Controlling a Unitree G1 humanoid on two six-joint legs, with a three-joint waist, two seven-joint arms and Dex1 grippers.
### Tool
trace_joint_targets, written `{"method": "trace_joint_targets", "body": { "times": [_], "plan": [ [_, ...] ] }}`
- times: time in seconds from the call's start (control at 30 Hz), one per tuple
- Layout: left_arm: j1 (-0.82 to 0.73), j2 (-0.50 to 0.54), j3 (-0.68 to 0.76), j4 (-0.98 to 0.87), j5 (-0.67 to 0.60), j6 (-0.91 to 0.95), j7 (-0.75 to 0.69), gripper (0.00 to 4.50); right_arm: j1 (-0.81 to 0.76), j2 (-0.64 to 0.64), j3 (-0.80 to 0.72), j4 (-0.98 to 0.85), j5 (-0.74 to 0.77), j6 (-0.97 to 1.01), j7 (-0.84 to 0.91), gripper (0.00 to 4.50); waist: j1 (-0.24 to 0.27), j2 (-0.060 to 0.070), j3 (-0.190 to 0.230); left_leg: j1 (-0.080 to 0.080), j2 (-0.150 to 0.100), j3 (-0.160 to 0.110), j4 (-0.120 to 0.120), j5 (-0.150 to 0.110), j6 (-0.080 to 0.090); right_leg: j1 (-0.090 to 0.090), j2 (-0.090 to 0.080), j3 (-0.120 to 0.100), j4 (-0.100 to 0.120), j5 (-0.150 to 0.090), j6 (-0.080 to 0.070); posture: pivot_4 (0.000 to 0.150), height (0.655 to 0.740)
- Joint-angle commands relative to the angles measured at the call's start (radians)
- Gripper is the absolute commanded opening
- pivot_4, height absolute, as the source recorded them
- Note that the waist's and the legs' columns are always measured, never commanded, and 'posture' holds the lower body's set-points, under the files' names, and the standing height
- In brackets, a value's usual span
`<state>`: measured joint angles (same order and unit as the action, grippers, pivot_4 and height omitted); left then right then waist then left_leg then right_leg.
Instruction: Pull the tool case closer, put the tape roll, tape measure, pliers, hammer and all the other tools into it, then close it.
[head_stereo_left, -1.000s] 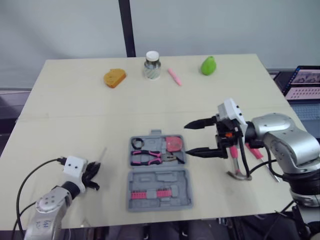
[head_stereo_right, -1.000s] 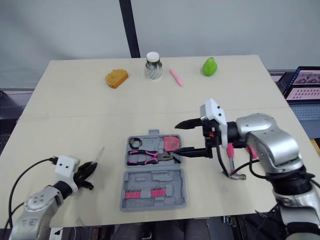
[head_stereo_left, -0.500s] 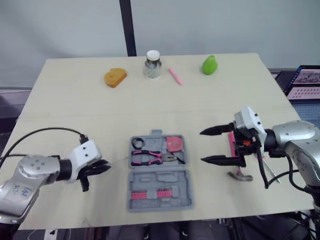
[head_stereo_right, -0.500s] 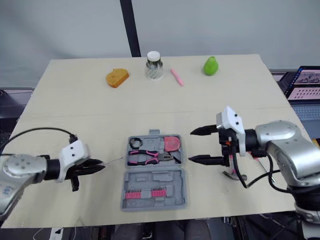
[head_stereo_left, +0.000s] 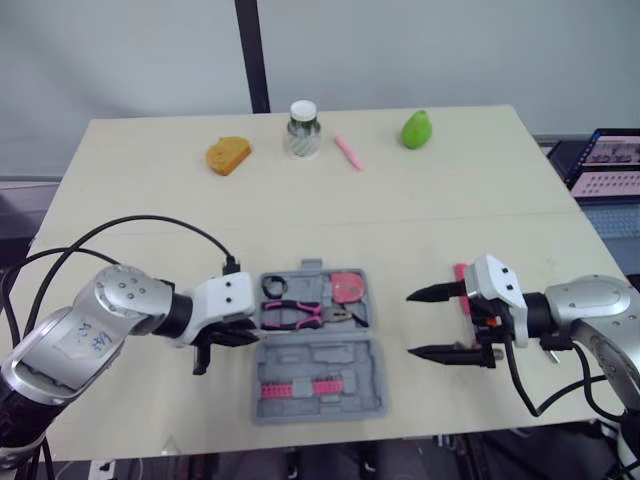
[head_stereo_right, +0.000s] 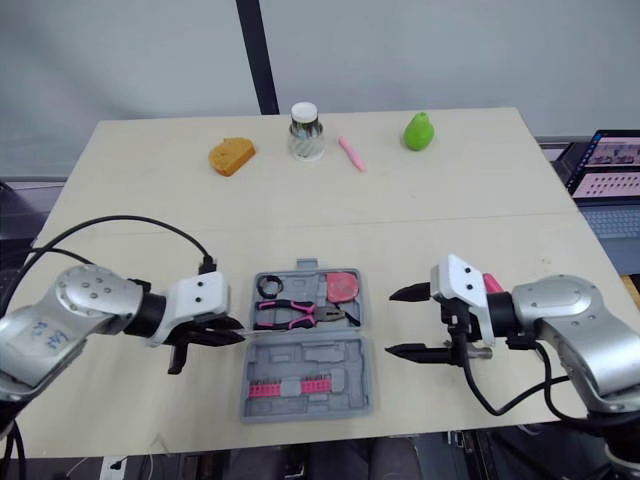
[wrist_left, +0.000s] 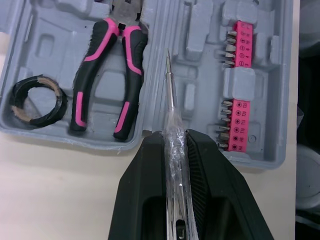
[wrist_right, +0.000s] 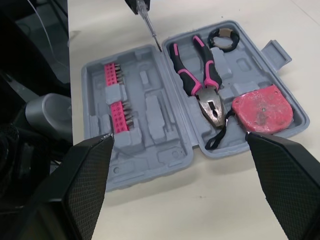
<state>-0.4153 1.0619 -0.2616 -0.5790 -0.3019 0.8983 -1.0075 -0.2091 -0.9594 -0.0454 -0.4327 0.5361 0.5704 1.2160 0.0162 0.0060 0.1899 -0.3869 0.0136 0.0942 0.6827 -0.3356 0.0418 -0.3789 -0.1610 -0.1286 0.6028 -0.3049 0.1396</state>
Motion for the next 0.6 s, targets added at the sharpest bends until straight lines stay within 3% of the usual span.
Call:
{"method": "trace_joint_targets", "body": {
  "times": [0.03,0.6],
  "plan": [
    [-0.033,-0.036,-0.064,0.005,0.030,0.005,0.009,0.11,0.004,-0.018,-0.019,-0.039,-0.002,-0.012,-0.011,4.50,0.006,0.000,0.000,0.000,0.000,0.000,0.000,0.000,0.000,0.000,0.000,0.000,0.000,0.000,0.000,0.150,0.7400],
    [-0.180,-0.212,-0.243,0.058,0.091,0.104,0.056,0.11,0.028,-0.053,-0.031,-0.023,-0.010,-0.018,-0.008,4.50,0.010,-0.005,0.003,-0.001,0.000,-0.001,0.002,0.001,0.001,0.001,0.001,0.001,0.001,0.000,0.001,0.150,0.7400]
  ]
}}
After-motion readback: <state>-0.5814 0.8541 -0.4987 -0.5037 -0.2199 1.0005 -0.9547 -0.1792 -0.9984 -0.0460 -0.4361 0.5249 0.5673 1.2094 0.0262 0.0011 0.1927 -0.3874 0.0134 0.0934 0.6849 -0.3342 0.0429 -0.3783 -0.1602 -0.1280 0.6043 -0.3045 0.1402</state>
